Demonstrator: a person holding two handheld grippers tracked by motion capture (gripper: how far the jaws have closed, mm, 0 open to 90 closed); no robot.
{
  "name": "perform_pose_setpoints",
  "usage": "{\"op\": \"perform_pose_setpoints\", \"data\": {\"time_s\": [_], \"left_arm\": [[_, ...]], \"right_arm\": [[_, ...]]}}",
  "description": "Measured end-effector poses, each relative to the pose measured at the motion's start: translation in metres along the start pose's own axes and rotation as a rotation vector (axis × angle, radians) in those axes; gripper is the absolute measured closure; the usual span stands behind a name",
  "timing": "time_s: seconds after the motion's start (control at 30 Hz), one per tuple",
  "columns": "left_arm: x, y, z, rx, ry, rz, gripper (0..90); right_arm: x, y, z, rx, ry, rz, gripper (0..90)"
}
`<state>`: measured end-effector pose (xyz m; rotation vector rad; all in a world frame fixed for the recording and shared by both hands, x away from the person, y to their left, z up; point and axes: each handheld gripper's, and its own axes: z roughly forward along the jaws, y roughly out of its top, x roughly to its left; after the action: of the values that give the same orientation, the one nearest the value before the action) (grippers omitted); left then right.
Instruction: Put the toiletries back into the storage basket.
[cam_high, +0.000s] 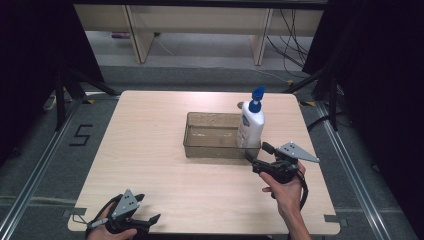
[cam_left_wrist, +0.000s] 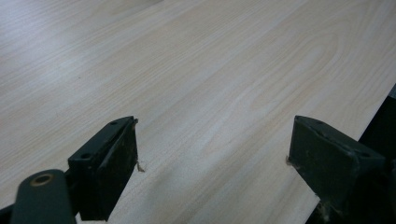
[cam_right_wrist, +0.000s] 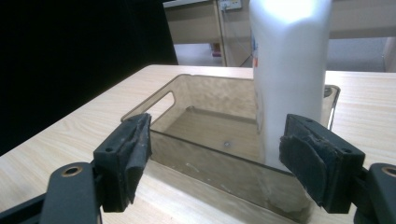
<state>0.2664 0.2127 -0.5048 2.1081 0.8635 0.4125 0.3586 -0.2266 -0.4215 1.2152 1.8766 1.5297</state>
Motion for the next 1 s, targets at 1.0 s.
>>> {"op": "perform_pose_setpoints", "data": {"time_s": [1.0], "left_arm": [[0.000, 0.000, 0.000, 0.005, -0.003, 0.000, 15.0]], "right_arm": [[0.007, -0.029, -0.006, 0.058, 0.044, 0.030, 24.5]]}}
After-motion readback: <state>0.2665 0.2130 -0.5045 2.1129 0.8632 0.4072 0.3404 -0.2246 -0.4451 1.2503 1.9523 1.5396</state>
